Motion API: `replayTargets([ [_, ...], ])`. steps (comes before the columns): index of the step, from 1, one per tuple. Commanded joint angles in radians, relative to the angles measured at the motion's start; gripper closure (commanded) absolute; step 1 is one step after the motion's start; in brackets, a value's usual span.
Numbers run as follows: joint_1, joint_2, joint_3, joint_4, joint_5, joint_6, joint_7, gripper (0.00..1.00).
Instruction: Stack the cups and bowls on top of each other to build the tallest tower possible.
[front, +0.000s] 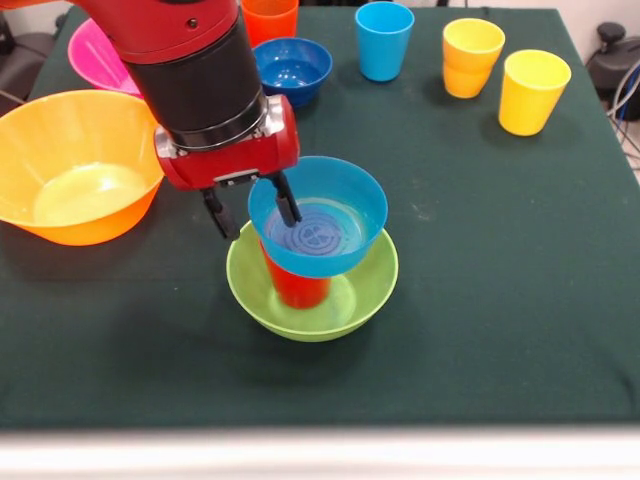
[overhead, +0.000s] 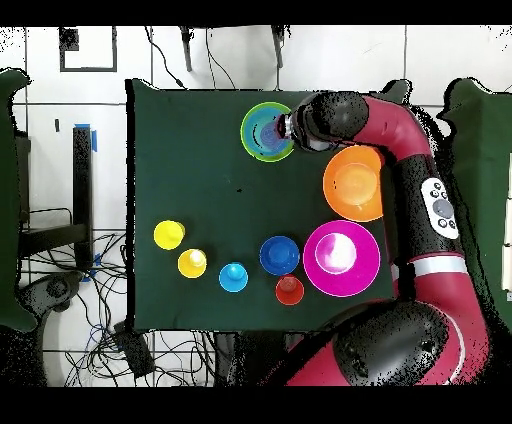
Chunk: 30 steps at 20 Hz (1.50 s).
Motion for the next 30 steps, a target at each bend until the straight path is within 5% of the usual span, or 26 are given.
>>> replayTargets([
  [1,0.038,-0.027,0.003,0.022,-0.034,0.060,-0.204,0.00],
  [7,0.028,-0.144,-0.007,0.079,0.020,0.213,-0.176,0.00],
  [22,0.073,-0.205,-0.021,0.089,0.017,0.283,-0.115,0.00],
  [26,0.097,-0.236,-0.038,0.150,0.025,0.240,-0.034,0.00],
  [30,0.121,-0.335,-0.073,0.314,0.024,0.104,0.103,0.00],
])
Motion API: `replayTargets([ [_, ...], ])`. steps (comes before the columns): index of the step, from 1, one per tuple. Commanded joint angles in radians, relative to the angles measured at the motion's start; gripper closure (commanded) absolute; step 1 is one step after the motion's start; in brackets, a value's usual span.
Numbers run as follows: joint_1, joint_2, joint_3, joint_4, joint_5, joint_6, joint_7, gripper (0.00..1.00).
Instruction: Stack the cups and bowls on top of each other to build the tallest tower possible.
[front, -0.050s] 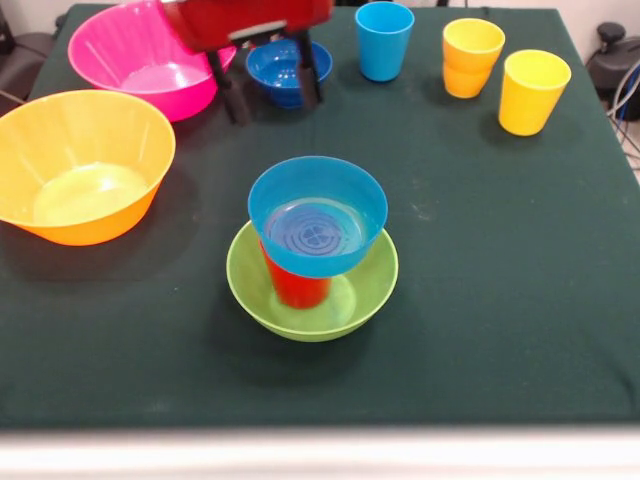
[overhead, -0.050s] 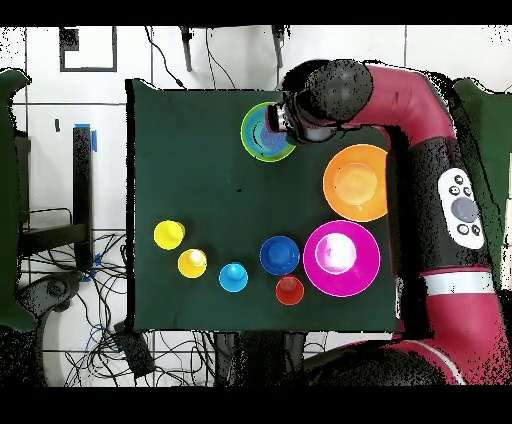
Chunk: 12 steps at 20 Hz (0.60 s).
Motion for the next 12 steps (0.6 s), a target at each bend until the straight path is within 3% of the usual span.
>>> replayTargets([
  [1,0.079,-0.129,-0.077,0.284,-0.017,-0.111,0.139,0.00],
  [7,0.153,-0.305,-0.149,0.526,-0.012,-0.268,0.311,0.00],
  [12,0.224,-0.375,-0.214,0.640,0.000,-0.356,0.397,0.00],
])
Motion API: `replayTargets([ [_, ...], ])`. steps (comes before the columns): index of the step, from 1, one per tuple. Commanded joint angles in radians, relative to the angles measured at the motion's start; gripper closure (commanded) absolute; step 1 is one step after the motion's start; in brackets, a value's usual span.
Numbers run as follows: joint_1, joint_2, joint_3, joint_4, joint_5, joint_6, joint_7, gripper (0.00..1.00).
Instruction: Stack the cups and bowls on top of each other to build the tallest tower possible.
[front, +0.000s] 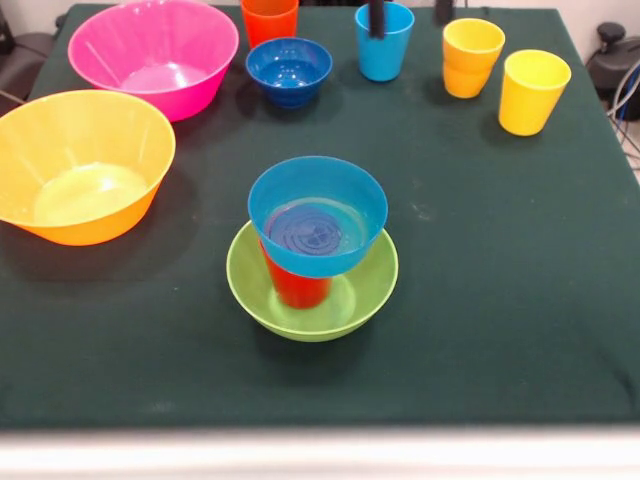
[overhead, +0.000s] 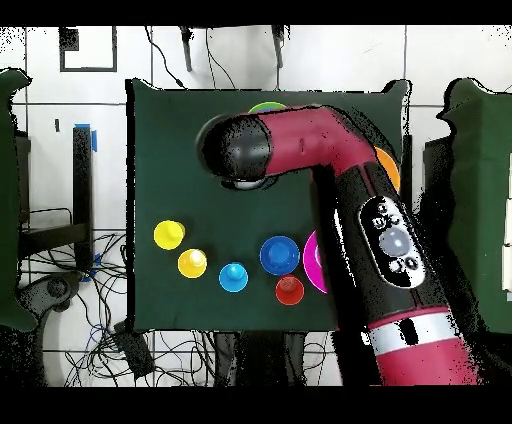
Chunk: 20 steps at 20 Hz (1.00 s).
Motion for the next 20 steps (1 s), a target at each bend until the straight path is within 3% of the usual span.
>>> replayTargets([
  [1,0.103,-0.128,-0.139,0.279,-0.007,-0.132,0.311,0.00],
  [11,0.299,-0.050,-0.258,0.237,-0.024,-0.213,0.540,0.00],
  [20,0.403,0.044,-0.332,0.148,-0.071,-0.234,0.618,0.00],
])
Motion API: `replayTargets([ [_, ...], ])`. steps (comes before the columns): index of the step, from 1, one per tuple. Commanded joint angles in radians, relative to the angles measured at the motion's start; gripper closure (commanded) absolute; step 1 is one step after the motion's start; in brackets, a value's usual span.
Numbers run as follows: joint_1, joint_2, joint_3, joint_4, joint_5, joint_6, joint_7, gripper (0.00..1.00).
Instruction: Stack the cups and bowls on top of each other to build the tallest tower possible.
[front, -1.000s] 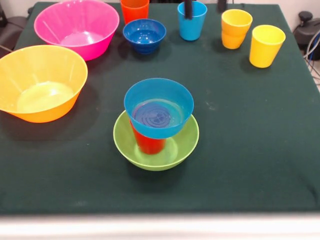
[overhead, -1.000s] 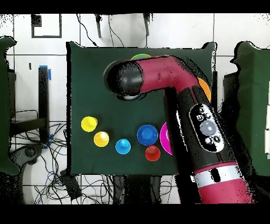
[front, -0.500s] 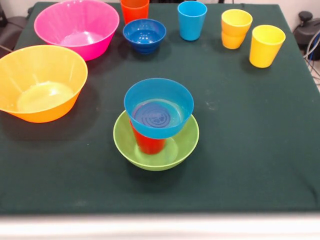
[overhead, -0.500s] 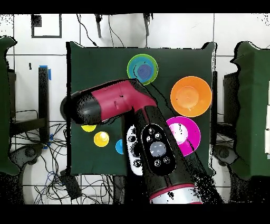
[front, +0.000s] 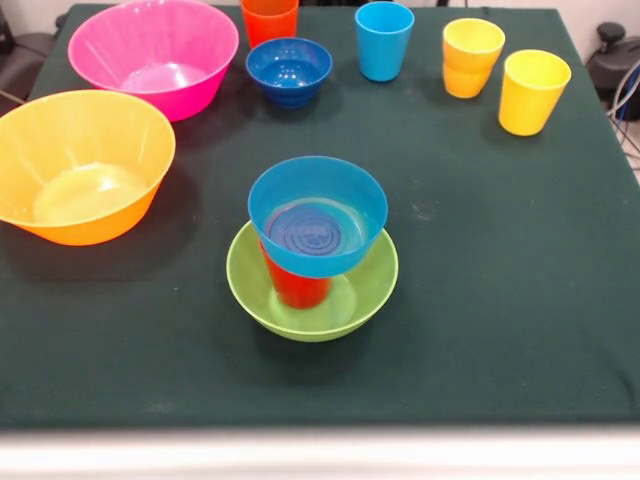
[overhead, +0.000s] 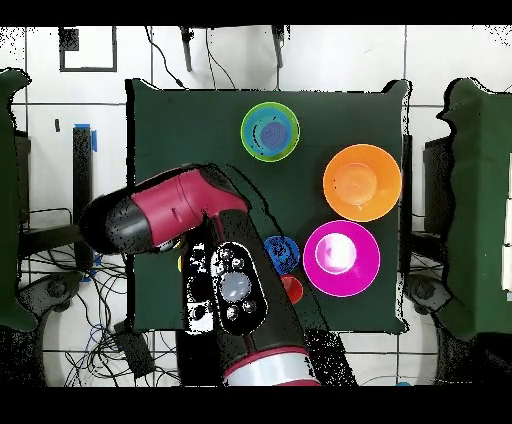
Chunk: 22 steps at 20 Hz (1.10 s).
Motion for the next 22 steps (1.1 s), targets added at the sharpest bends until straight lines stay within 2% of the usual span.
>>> replayTargets([
  [1,0.055,0.121,-0.113,-0.027,-0.071,-0.087,0.197,0.00],
  [13,0.040,0.210,-0.137,-0.035,-0.039,-0.192,0.133,0.00],
  [22,0.040,0.254,-0.157,-0.050,-0.031,-0.226,0.098,0.00],
])
